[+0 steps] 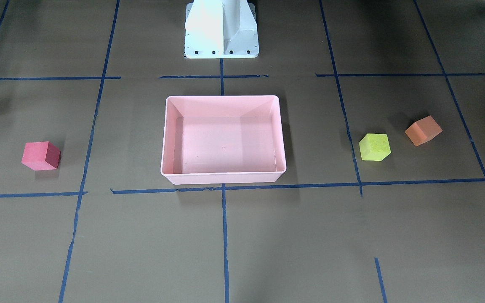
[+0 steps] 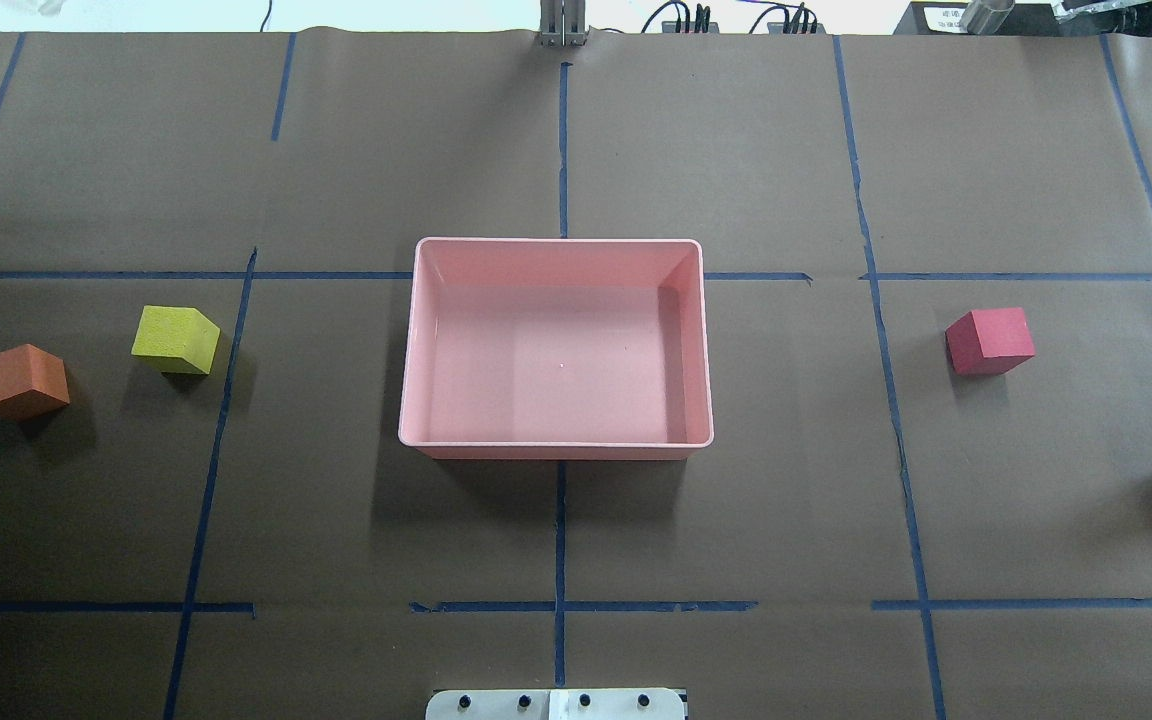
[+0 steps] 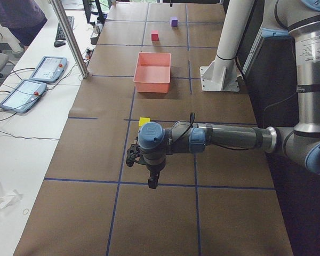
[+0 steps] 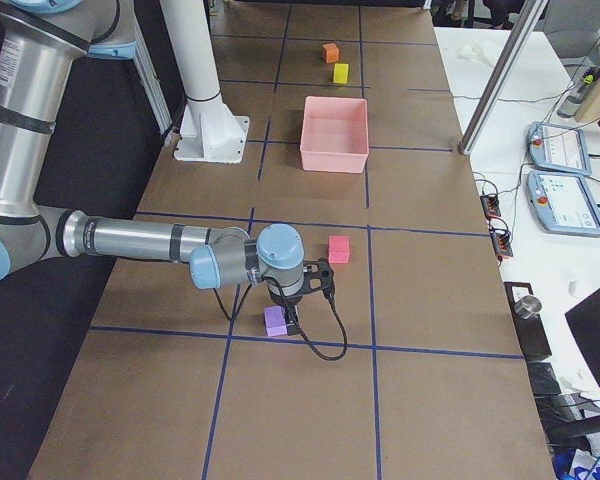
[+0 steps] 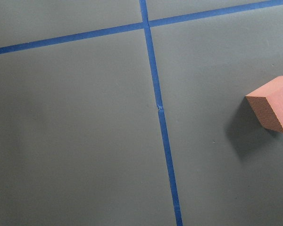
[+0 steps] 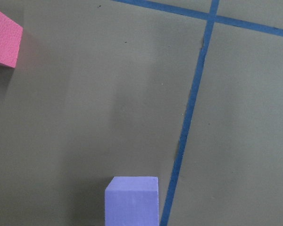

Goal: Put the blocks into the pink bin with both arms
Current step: 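Lower the right gripper onto the purple block and close it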

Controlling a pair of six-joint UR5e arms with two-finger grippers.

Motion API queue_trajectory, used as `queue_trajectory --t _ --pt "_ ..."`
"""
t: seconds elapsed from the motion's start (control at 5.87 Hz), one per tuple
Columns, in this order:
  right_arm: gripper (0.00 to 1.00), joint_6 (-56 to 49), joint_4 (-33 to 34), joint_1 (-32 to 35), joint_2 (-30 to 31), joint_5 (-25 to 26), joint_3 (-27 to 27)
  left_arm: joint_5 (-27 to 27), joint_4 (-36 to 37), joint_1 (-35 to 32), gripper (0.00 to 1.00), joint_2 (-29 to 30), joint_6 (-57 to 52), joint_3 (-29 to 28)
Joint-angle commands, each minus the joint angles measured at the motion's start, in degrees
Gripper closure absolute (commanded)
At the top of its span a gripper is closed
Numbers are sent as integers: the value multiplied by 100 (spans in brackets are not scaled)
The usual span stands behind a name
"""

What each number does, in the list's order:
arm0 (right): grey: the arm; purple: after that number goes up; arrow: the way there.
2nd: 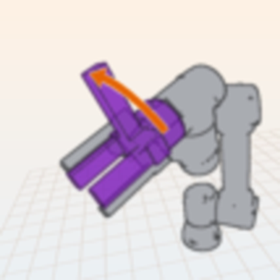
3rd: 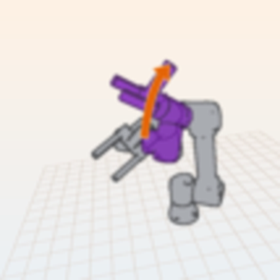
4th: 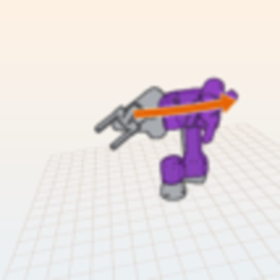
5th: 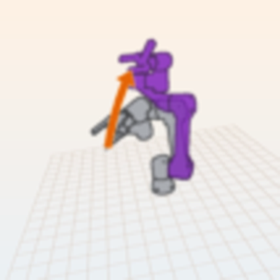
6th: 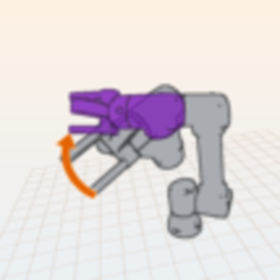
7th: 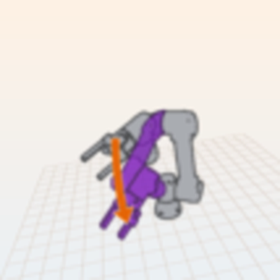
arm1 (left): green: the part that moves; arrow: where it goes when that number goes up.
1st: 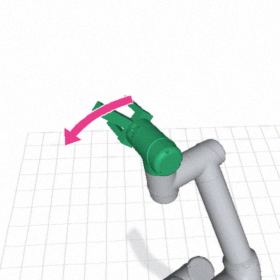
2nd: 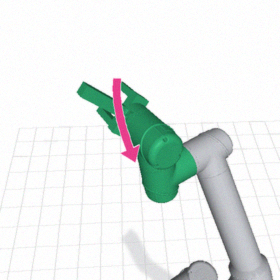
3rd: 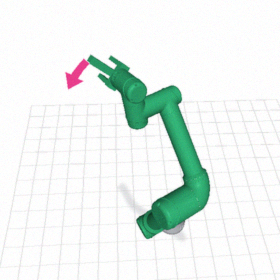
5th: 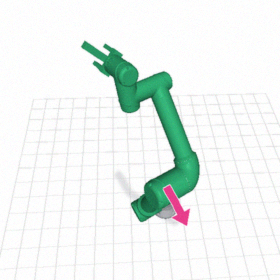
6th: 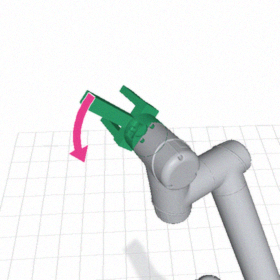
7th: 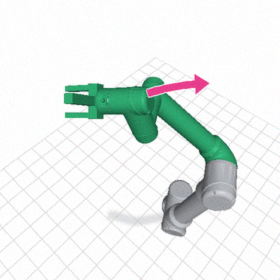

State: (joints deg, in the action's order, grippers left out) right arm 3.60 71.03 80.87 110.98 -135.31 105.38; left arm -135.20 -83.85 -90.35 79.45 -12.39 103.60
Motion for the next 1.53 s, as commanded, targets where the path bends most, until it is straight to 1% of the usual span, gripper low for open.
queue_trajectory --t 0.0,0.34,0.85,1.36 --pt "0 1042 -1034 -622 178 136 -114 -7 0 0 0 0 0 2" --pt "0 1377 -1913 -984 178 364 -622 -15 9 0 0 -9 0 2" --pt "0 1354 -1961 -1371 152 593 -826 -7 9 0 0 -9 0 2" --pt "0 1345 -1961 -1565 152 620 -896 -7 9 0 0 -9 0 2"
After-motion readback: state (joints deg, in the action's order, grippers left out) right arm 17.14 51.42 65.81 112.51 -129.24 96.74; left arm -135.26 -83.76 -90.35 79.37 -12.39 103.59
